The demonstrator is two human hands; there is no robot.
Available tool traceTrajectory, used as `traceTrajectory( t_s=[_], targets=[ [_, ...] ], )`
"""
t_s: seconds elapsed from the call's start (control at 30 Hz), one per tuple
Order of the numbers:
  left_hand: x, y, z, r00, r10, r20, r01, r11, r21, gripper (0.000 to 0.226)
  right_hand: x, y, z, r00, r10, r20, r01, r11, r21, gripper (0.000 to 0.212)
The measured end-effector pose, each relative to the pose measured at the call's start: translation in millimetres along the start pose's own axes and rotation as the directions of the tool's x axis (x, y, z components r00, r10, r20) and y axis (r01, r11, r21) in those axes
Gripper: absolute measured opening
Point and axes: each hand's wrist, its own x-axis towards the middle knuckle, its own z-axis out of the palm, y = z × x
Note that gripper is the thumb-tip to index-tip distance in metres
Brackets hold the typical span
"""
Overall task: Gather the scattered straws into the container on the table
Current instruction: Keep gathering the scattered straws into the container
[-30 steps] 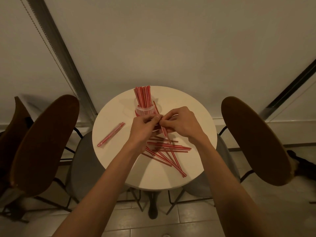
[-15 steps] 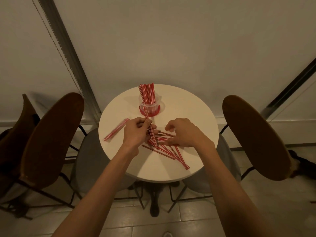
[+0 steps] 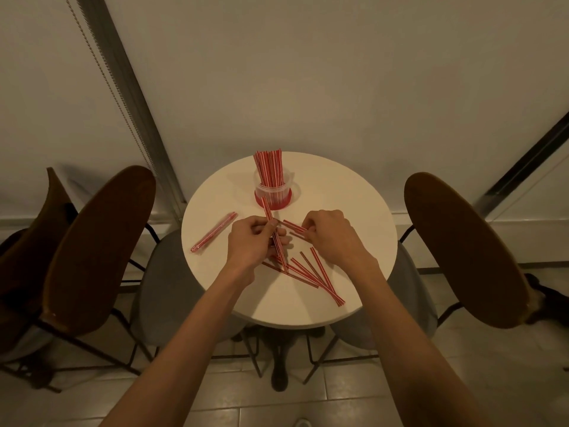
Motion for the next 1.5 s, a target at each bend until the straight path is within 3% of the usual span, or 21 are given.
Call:
traceTrajectory(
  t_s=[0.33, 0.6, 0.83, 1.07, 1.3, 1.5],
  targets=[
    [6, -3, 19, 1.000, -0.019, 0.012, 0.020, 0.998, -0.056, 0.016, 4, -8, -23, 0.977, 0.118, -0.175, -0.037, 0.911, 0.410, 0.014],
    [6, 1, 33, 0.998, -0.055, 0.020, 0.057, 0.989, -0.133, 0.015, -3, -13, -20, 0.978, 0.204, -0.036, -0.137, 0.768, 0.625, 0.010],
    [5, 1, 31, 0.996, -0.049, 0.079, 0.065, 0.974, -0.216, 0.020, -8, -15, -21, 0.977, 0.209, -0.045, -0.125, 0.728, 0.674, 0.015],
    [5, 3, 27, 0.994, -0.048, 0.098, 0.072, 0.965, -0.251, 0.022, -8, -18, -27, 0.985, 0.149, -0.087, -0.066, 0.790, 0.609, 0.008],
    [11, 5, 19, 0.992, 0.117, 0.058, -0.112, 0.990, -0.083, 0.020, -8, -26, -39, 0.997, 0.065, -0.050, -0.024, 0.816, 0.577, 0.004],
    [19, 19, 18, 0.910, 0.414, -0.010, -0.404, 0.893, 0.196, 0.019, -4, -45, -49, 0.955, -0.016, -0.295, 0.166, 0.854, 0.493, 0.012]
  ],
)
